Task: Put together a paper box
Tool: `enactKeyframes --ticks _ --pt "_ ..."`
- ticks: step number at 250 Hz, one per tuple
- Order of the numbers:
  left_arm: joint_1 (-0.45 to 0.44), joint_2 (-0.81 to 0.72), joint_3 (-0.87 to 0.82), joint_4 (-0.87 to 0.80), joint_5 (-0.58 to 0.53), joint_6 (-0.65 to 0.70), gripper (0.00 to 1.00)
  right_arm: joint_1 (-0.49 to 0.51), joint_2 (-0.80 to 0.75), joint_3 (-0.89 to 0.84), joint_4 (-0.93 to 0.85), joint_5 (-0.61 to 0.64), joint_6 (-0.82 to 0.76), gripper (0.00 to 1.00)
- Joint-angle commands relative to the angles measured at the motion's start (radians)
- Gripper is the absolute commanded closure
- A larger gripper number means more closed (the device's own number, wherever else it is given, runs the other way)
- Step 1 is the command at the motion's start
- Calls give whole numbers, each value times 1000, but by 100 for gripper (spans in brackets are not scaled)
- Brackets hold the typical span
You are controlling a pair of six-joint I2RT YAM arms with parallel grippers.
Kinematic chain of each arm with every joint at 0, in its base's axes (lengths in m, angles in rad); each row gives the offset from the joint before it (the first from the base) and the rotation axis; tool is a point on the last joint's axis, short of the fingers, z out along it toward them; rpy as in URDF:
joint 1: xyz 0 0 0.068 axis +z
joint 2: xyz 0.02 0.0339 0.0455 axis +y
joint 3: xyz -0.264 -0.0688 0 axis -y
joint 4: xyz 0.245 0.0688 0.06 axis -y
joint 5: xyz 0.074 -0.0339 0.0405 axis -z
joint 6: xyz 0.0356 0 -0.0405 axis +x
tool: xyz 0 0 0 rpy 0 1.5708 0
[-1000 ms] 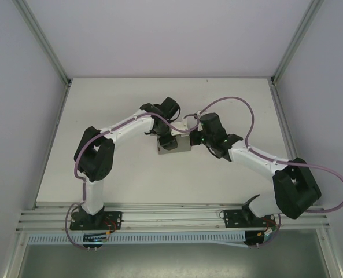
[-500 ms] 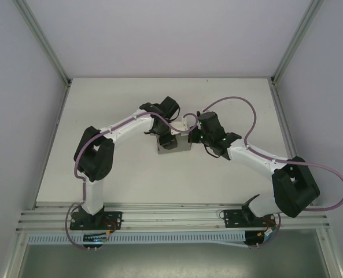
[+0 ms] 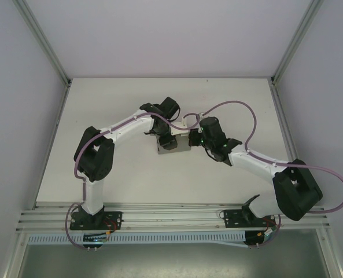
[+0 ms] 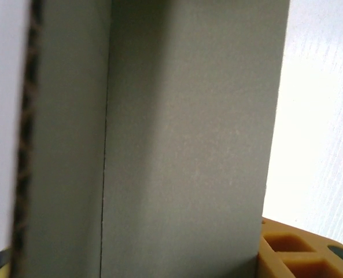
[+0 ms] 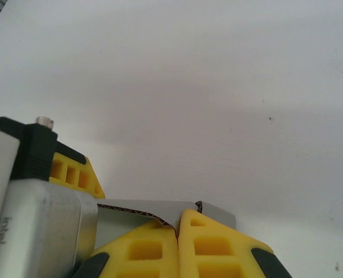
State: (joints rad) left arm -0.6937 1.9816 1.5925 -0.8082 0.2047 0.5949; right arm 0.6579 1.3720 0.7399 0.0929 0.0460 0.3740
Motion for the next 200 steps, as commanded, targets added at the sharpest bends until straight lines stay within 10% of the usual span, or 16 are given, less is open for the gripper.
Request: enactKeyframes --ticks 1,200 --pt "-7 8 3 71 30 -45 51 51 65 -102 -156 -34 -65 100" --pt "-7 -193 -42 144 16 -137 20 106 57 55 -277 127 15 100"
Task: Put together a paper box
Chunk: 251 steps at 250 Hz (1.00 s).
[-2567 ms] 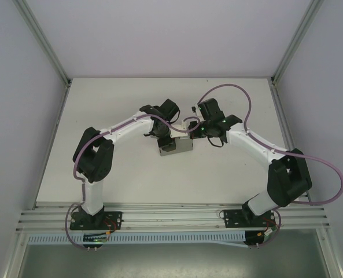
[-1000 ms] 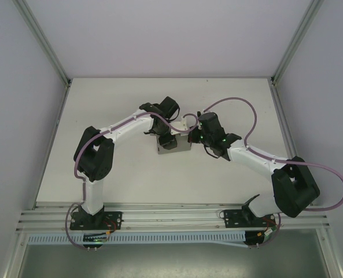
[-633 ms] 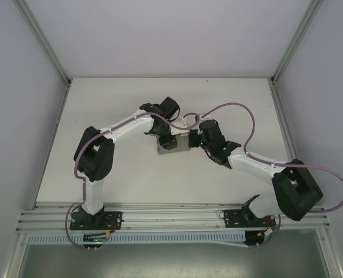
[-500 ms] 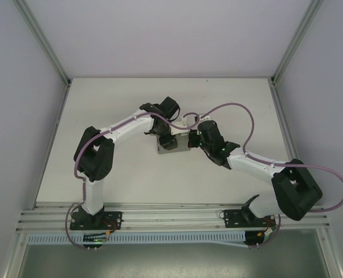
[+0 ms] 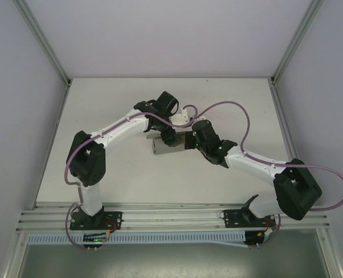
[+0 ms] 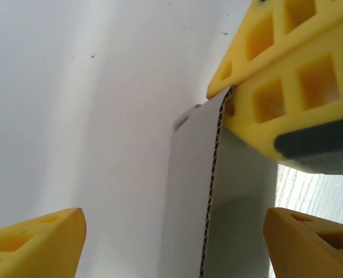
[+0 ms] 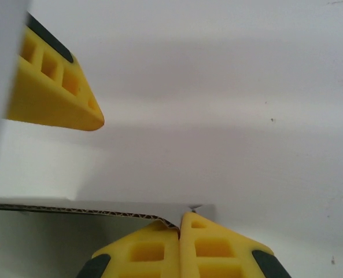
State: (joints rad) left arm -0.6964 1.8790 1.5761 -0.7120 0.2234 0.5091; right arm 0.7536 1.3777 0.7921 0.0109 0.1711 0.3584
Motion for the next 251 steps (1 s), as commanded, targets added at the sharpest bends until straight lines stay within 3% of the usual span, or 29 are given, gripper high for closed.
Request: enactKeyframes --ticks 1,64,92,101,132,152,208,233,251 --pt "-4 -93 -28 49 -6 -53 20 10 53 4 -196 3 32 100" --pt "14 -324 -250 133 -207 -236 18 10 139 84 -241 28 38 100" --pt "19 -475 -406 234 -262 -279 2 9 174 128 -268 26 33 100" --pt "26 -513 -458 288 -280 -292 2 6 183 142 -276 22 27 100" --pt "138 -527 -470 270 -232 -461 3 5 207 188 -298 -3 7 100" --pt "178 -493 -468 268 -267 -507 7 6 222 209 -313 -17 -1 100" --pt "281 -449 -476 335 118 -349 29 6 240 226 -320 -31 -38 100" --pt "329 -459 -465 302 202 -262 31 5 242 240 -343 -32 -54 100" --pt "347 -456 -472 307 191 -218 31 6 244 246 -348 -34 -61 100"
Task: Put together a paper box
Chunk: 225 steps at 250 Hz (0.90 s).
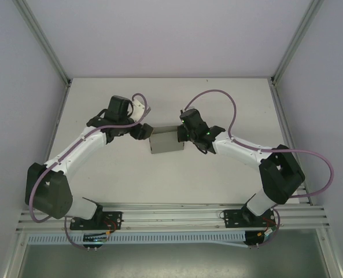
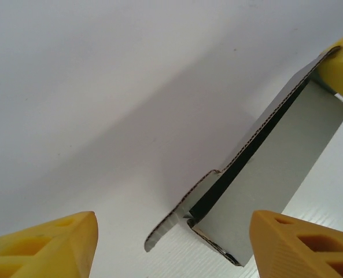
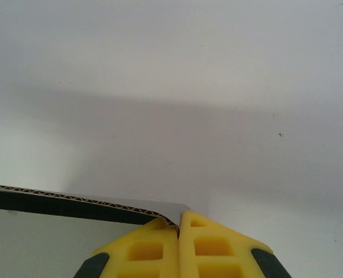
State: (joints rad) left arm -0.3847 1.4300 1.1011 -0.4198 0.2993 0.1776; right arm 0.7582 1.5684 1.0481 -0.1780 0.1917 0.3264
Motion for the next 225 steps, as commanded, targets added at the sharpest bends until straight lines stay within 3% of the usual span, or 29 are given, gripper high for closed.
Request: enactKeyframes --ticks 1,18,49,86,142,164,184,207,225 --pt "36 -6 2 15 114 114 32 1 53 -10 -159 -56 -30 100" --pt "45 32 20 3 124 132 33 0 55 -7 -159 -65 -35 100" --pt "46 138 101 -97 199 168 47 1 55 -2 -166 -65 -38 100" --pt "46 191 122 -128 240 173 53 2 56 -3 -169 -66 -33 100" --pt "44 164 86 -112 179 161 58 1 62 4 -180 -61 -39 100" --pt "46 153 69 -110 142 149 68 2 62 5 -179 -63 -40 100" --pt "46 135 59 -119 125 146 69 1 61 6 -182 -62 -43 100" --pt "47 97 29 -98 102 142 60 0 62 8 -186 -61 -46 100" --pt "47 77 23 -95 99 135 59 0 62 9 -188 -61 -47 100"
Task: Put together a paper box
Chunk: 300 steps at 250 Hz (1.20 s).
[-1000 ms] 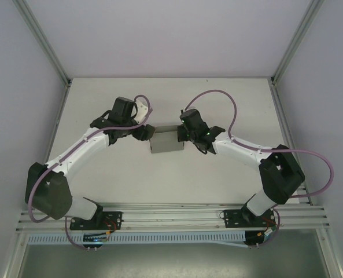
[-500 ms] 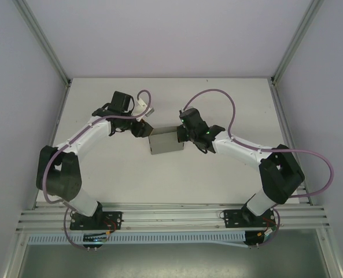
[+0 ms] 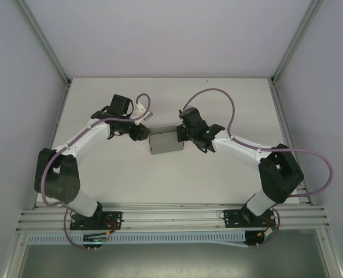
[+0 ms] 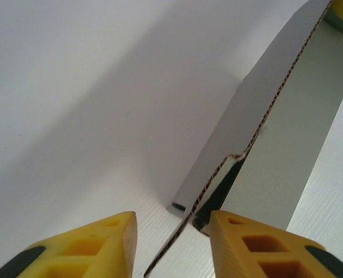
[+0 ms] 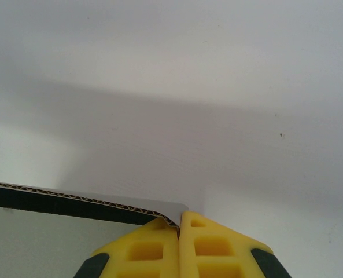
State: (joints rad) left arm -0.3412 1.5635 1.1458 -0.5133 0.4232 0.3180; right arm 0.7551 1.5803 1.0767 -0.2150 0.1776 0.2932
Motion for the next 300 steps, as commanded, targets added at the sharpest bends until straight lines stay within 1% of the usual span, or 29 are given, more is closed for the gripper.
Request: enactKeyframes --ticks 1,30,44,71,116,128,144,151,164,170,206,229,236,249,270,283,300 --pt "3 -59 -21 -2 -25 -5 59 3 50 -20 -151 -47 -14 100" --pt "3 -62 -20 5 -23 -4 60 2 52 -19 -152 -51 -14 100" --pt "2 -47 -8 -6 -14 -3 66 3 52 -20 -151 -52 -14 100" --pt "3 -20 15 -38 15 1 72 2 51 -17 -153 -51 -14 100" --pt "2 -38 -3 -29 27 2 73 3 53 -14 -159 -49 -15 100" --pt "2 -40 -7 -34 29 -1 77 2 53 -14 -160 -47 -13 100" --pt "2 -33 -3 -42 48 -12 86 3 50 -15 -158 -46 -12 100" --pt "2 -29 2 -43 55 -21 88 3 49 -15 -158 -45 -9 100" --pt "1 -18 14 -43 57 -57 98 3 49 -15 -159 -43 -6 100" --pt "0 -15 20 -43 58 -73 100 4 49 -15 -158 -43 -1 100" --pt "-4 -40 19 -25 13 -202 100 8 49 -13 -169 -12 44 100" --pt "-22 -75 -5 -2 -23 -319 100 15 40 -21 -160 24 106 100" --pt "-34 -82 -13 3 -53 -356 100 20 37 -24 -159 41 134 100" --pt "-66 -91 -25 8 -143 -437 100 35 31 -24 -155 77 175 100" --pt "-122 -90 -56 40 -242 -541 100 60 20 -29 -130 131 212 100" --pt "-145 -76 -73 54 -258 -587 100 69 18 -33 -117 152 231 100" --pt "-173 -46 -80 48 -309 -658 100 72 18 -35 -118 174 252 100"
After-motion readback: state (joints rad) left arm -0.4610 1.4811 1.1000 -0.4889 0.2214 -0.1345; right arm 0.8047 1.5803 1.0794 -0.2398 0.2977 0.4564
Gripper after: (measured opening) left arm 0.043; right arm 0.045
